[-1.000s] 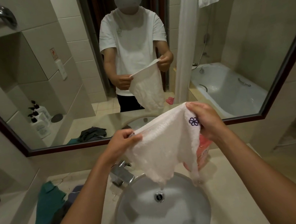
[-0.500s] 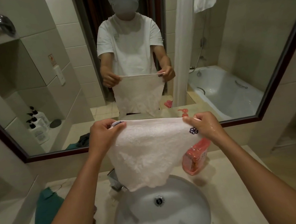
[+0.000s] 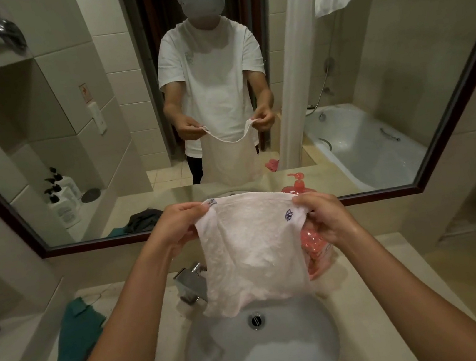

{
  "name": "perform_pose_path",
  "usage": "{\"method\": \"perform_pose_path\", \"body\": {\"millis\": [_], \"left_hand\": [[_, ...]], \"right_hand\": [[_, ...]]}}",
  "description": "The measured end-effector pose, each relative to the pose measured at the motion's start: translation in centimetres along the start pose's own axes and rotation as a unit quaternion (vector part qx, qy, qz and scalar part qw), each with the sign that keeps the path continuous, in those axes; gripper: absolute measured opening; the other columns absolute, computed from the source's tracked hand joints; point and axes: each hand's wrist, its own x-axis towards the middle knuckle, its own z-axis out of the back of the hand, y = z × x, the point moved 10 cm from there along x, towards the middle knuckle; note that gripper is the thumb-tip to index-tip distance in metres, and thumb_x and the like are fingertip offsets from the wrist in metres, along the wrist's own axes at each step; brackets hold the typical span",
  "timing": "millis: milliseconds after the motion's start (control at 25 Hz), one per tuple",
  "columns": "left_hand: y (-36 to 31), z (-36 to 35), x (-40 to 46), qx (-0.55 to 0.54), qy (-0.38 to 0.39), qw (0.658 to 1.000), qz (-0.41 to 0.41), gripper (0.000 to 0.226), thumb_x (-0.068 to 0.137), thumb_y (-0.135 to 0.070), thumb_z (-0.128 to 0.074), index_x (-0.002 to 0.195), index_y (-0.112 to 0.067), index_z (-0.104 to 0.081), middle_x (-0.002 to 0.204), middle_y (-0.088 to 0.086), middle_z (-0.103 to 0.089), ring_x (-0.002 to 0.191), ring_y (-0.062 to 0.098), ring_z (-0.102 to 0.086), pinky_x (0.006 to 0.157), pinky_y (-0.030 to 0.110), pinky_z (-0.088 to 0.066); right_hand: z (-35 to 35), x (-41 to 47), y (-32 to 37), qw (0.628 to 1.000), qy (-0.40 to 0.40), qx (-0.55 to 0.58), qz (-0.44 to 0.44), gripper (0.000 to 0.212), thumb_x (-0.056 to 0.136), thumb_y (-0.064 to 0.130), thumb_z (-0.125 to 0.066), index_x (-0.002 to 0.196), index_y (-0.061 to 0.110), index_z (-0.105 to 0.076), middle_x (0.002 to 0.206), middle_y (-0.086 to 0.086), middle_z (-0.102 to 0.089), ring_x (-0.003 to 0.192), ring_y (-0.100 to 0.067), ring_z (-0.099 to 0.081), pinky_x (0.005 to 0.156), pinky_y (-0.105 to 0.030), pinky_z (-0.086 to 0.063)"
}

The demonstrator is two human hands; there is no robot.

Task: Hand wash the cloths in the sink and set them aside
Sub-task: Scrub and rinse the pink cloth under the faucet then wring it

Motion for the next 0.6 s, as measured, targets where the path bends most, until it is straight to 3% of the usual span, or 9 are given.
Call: {"method": "perform_pose_path", "body": {"millis": [80, 240, 360, 480, 600], "left_hand": [[-0.2, -1.4, -0.4, 0.011, -0.018, 1.000, -0.020, 0.010, 0.087, -0.015, -0.076, 0.092, -0.006, -0.078, 0.086, 0.007, -0.078, 0.073, 0.017, -0.075, 0.058, 0.025, -0.058], [-0.5, -5.3, -0.9, 0.031, 0.002, 0.998, -0.050, 0.009, 0.087, -0.012, -0.077, 0.089, -0.003, -0.078, 0.083, 0.009, -0.078, 0.073, 0.016, -0.074, 0.061, 0.025, -0.059], [-0.2, -7.0, -0.8, 0.026, 0.017, 0.998, -0.048, 0.012, 0.093, -0.006, -0.068, 0.096, 0.003, -0.075, 0.083, 0.013, -0.076, 0.073, 0.017, -0.073, 0.064, 0.027, -0.061], [0.5, -7.7, -0.8, 0.024, 0.017, 0.999, -0.026, 0.015, 0.096, -0.001, -0.062, 0.101, 0.007, -0.073, 0.092, 0.020, -0.075, 0.076, 0.022, -0.074, 0.068, 0.032, -0.063], [1.0, -8.0, -1.0, 0.013, 0.021, 1.000, -0.007, 0.015, 0.094, 0.004, -0.059, 0.095, 0.007, -0.074, 0.090, 0.022, -0.075, 0.074, 0.021, -0.075, 0.062, 0.029, -0.062]], "right_hand": [[-2.0, -0.8, 0.0, 0.999, 0.024, -0.030, 0.016, 0.021, 0.086, -0.002, -0.069, 0.067, 0.007, -0.074, 0.062, -0.007, -0.067, 0.050, -0.015, -0.064, 0.042, -0.024, -0.049], [-4.9, -1.6, -0.4, 0.995, 0.016, -0.090, 0.030, 0.003, 0.084, 0.007, -0.074, 0.081, 0.006, -0.076, 0.069, -0.002, -0.074, 0.058, -0.010, -0.068, 0.049, -0.020, -0.050], [-6.1, -1.7, -1.0, 0.993, 0.004, -0.113, 0.024, 0.005, 0.087, 0.009, -0.072, 0.084, 0.007, -0.075, 0.067, -0.001, -0.072, 0.056, -0.009, -0.066, 0.049, -0.019, -0.050], [-6.7, -1.9, -1.5, 0.992, 0.001, -0.121, 0.018, 0.008, 0.087, 0.005, -0.070, 0.080, 0.007, -0.074, 0.064, 0.000, -0.071, 0.054, -0.008, -0.066, 0.052, -0.021, -0.053], [-6.4, -2.0, -1.4, 0.987, -0.017, -0.154, 0.036, 0.008, 0.083, 0.004, -0.074, 0.076, 0.005, -0.075, 0.071, -0.013, -0.070, 0.060, -0.019, -0.063, 0.063, -0.031, -0.056]]}}
